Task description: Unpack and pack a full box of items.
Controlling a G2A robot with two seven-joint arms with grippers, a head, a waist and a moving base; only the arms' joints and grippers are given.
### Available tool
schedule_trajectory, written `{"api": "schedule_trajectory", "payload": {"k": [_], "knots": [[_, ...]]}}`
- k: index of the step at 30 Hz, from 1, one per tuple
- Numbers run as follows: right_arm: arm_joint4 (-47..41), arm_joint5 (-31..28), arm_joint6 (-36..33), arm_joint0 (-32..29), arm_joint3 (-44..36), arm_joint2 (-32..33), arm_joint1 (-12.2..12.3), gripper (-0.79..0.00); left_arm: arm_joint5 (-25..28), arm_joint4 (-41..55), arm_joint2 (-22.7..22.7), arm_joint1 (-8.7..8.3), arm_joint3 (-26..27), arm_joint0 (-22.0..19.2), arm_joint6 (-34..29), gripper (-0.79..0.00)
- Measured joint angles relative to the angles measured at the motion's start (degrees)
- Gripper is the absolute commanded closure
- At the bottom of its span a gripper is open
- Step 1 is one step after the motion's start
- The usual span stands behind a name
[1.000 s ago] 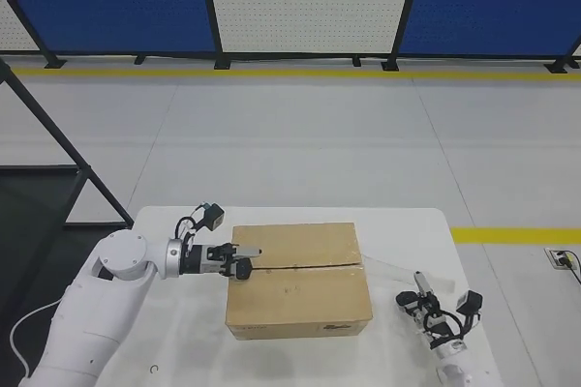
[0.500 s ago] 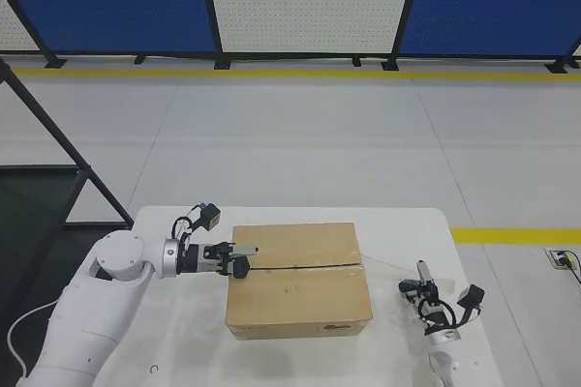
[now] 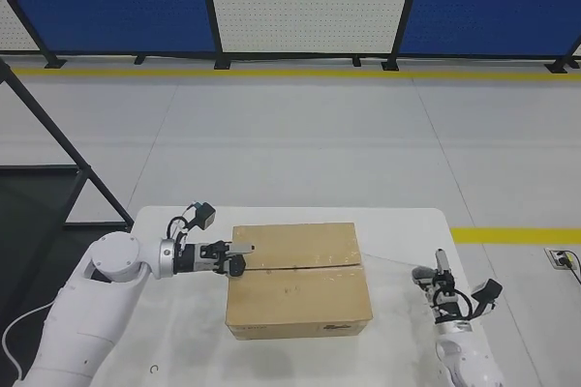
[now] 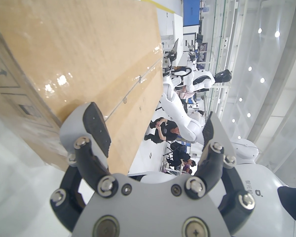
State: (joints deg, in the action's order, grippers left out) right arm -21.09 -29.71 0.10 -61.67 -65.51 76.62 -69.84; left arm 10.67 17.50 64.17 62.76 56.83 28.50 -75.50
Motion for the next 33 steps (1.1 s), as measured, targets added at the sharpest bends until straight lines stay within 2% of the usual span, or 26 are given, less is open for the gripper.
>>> {"api": "schedule_trajectory", "payload": {"k": [20,33], "knots": [[7.8,8.5,3.0,-2.0,-11.7,7.1,0.5,-0.785,-0.1,0.8,0.1,-0.57,1.3,1.3,0.7,-0.785],[14.6,13.1,5.0,-10.8,-28.8,10.9,0.7,-0.785,0.2,1.5,0.1,-0.86,1.7,1.9,0.7,-0.785]]}}
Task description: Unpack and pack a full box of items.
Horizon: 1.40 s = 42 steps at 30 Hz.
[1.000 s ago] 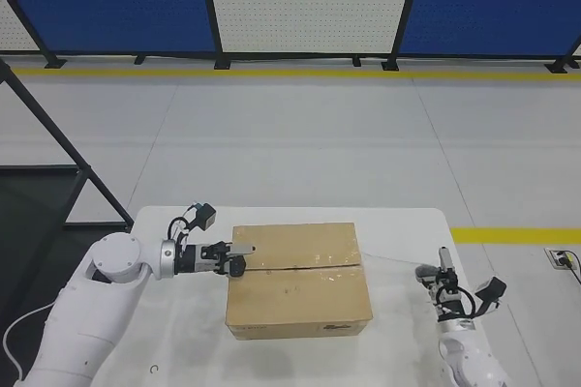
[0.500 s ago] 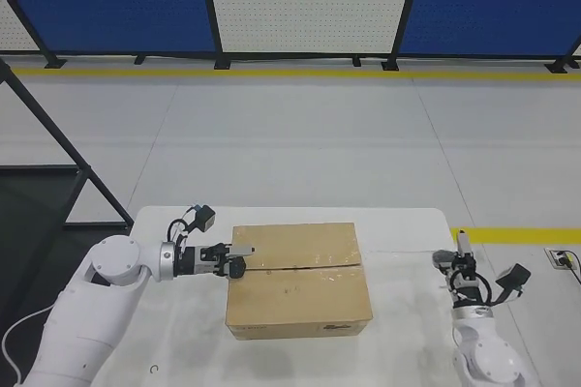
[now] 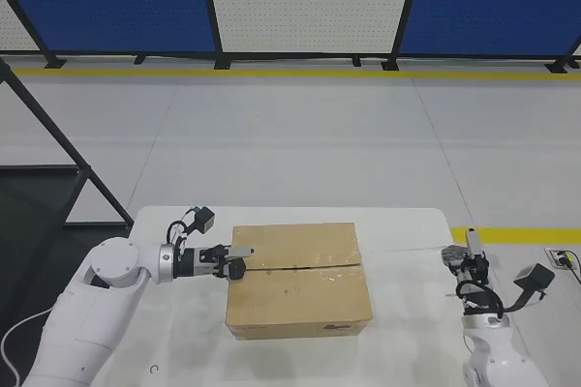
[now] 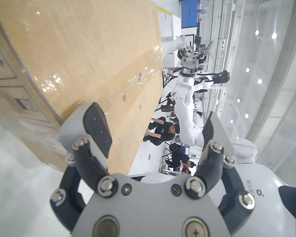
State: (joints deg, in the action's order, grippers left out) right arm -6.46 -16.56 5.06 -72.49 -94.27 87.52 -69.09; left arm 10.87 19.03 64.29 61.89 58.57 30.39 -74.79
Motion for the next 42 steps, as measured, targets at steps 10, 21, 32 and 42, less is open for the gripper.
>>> {"api": "schedule_trajectory", "payload": {"k": [10,21,32,42], "knots": [[7.1,5.4,0.7,-5.4,-12.0,0.3,-0.2,-0.785,0.3,0.1,-0.5,-0.09,0.0,-0.3,-0.6,-0.785],[14.4,10.0,0.8,-7.8,-21.1,-2.1,-0.6,-0.785,0.7,0.8,-0.5,-0.28,0.0,0.1,-0.3,-0.785],[21.8,13.7,2.0,-6.2,-26.7,-7.8,-1.4,-0.785,1.7,2.0,-0.4,-0.37,0.0,0.6,0.4,-0.785],[30.3,19.1,5.1,-0.7,-27.6,-14.8,-2.7,-0.785,2.5,3.0,0.0,-0.58,-0.3,0.9,0.1,-0.785]]}}
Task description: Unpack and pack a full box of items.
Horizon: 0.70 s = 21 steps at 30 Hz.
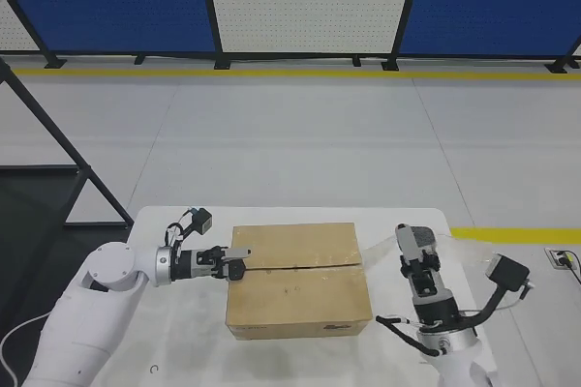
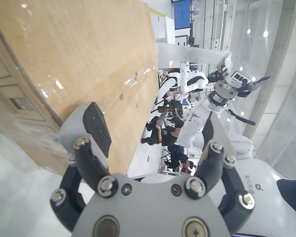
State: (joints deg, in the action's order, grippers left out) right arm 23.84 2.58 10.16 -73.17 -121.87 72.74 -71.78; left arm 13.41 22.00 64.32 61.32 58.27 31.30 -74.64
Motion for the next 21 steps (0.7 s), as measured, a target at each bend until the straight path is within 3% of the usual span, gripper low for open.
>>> {"api": "schedule_trajectory", "payload": {"k": [7,21], "knots": [[2.8,3.6,-0.1,3.7,0.8,-2.7,-0.9,-0.785,0.6,0.6,0.1,-0.10,-0.3,0.0,-0.5,-0.785],[1.3,10.9,0.3,10.2,6.6,-0.7,-2.3,-0.785,1.6,1.6,1.0,-0.62,-0.7,0.3,-2.0,-0.785]]}}
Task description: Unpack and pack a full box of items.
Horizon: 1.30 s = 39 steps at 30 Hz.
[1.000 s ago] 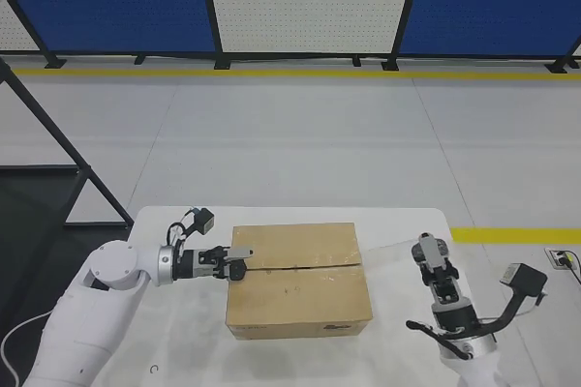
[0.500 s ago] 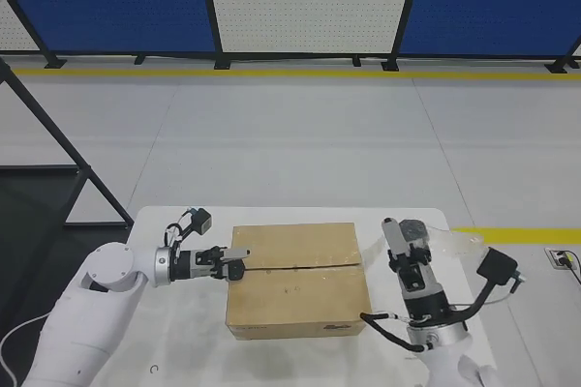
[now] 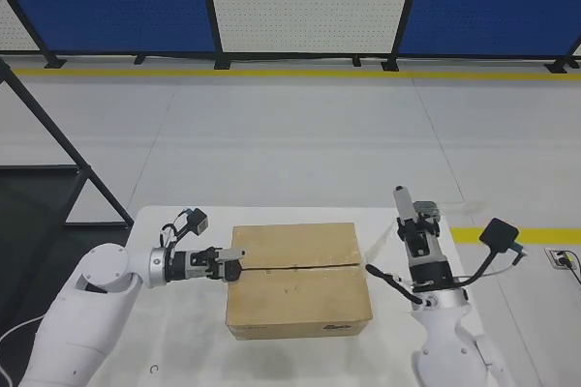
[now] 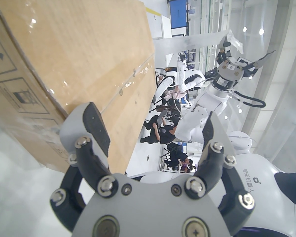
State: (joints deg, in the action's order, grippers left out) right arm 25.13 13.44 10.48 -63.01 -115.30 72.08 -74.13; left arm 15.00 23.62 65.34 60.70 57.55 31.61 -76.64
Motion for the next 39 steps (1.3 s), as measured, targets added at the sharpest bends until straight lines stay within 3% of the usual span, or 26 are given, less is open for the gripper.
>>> {"api": "schedule_trajectory", "payload": {"k": [7,14,21,29,39], "knots": [[-1.7,4.3,-5.4,-0.3,2.1,4.5,0.1,-0.785,-0.1,0.3,0.2,-0.18,0.1,0.1,-0.4,-0.785],[-3.7,4.2,-11.9,-1.3,6.0,8.5,0.4,-0.785,-0.4,0.1,-0.5,-0.15,0.6,-0.2,-0.7,-0.785],[-6.5,-3.0,-11.9,-2.5,10.1,9.6,0.3,-0.785,-0.6,-0.1,-0.9,-0.14,0.6,-0.4,-0.4,-0.785],[-15.6,-15.6,-10.5,-3.4,14.8,11.6,-0.1,-0.785,-0.6,-0.2,-1.0,-0.27,1.2,0.0,0.2,-0.785],[-31.7,-23.6,-20.8,-1.4,19.1,14.6,0.0,-0.785,-0.6,-0.3,-0.8,-0.52,1.8,0.6,0.4,-0.785]]}}
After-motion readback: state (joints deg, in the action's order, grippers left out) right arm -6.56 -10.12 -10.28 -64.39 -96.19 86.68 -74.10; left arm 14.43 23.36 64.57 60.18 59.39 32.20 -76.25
